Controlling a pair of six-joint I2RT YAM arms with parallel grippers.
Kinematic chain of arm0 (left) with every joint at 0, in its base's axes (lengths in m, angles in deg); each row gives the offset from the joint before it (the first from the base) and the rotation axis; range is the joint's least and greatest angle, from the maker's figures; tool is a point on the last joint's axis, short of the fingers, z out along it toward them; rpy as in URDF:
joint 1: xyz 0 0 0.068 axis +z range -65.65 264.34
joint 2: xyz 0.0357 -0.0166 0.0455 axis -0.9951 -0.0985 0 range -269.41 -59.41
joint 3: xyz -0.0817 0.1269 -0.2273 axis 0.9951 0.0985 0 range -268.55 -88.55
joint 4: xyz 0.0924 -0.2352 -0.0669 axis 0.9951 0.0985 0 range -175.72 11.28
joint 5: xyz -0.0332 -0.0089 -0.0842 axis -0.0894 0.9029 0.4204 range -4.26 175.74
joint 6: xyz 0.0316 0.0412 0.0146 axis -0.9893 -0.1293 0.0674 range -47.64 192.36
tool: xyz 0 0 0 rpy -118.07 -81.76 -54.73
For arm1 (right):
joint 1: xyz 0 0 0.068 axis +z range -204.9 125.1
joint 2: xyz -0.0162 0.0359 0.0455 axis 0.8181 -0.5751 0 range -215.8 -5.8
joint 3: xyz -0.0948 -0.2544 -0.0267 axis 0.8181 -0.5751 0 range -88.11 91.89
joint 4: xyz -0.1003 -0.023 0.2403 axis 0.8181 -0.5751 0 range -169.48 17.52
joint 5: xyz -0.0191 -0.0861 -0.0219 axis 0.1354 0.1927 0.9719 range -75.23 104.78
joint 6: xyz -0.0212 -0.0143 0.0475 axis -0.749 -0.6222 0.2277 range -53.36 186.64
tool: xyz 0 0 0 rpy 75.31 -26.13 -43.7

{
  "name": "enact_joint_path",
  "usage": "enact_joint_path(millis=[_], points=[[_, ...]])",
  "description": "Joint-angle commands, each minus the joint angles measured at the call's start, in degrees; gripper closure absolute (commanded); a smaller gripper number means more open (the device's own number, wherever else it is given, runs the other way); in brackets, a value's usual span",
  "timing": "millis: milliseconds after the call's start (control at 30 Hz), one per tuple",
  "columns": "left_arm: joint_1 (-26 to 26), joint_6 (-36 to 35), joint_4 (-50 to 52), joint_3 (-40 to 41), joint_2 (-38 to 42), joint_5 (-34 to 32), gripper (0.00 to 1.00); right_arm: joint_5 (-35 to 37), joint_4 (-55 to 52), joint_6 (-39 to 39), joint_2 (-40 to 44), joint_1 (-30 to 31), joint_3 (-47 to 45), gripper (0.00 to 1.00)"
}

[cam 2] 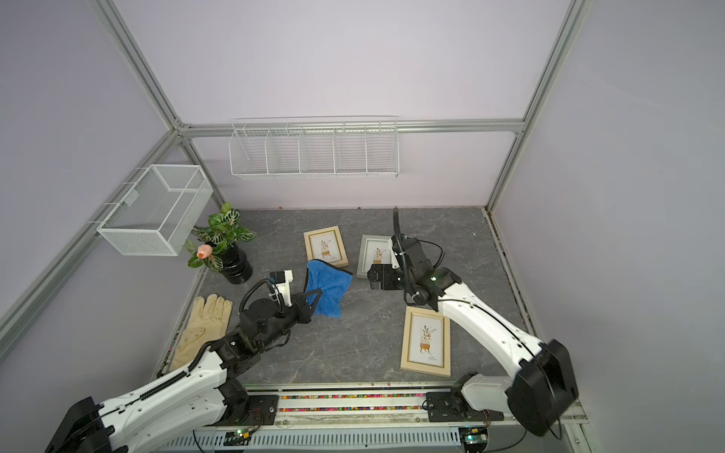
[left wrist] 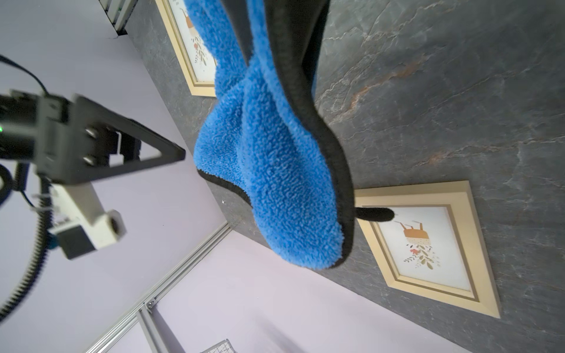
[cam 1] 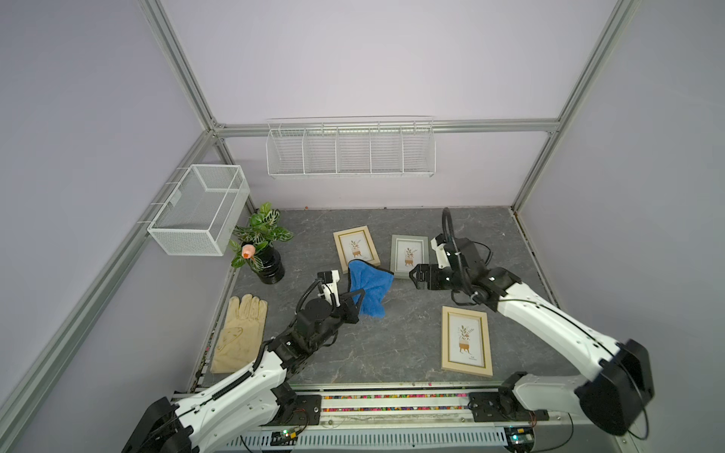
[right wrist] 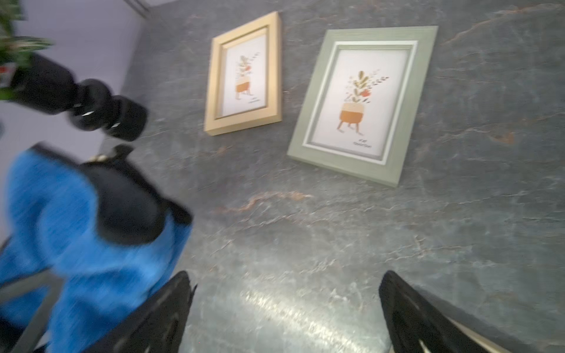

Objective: Wipe the picture frame with a cloth
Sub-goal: Move the picture frame to the center of the board, then adjust the cleaning item.

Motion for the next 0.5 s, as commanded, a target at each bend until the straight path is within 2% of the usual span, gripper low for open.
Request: enact_joint_path(millis=[0,167,300,467], points=[[0.1,-0.13,-8.93,-0.42,-2.7,1.85,1.0,-6.89,5.96,5.93,5.27,2.27,-6.56,0.01],[-1.53,-0.44,-12.67,-2.34,-7.1,3.65,1.0,-8.73,13.96,10.79,9.65,6.22,-11.51,0.0],[-6.39,-2.2,-14.35,-4.33,-9.32,1.4,1.0,-8.69,18.67,13.42,9.02,7.09,-13.3,0.01],[-8.68,-1.16,-18.57,-4.6,-11.93,2.07,1.0,-8.95,23.52,15.75,7.74,7.22,-14.74,0.02]])
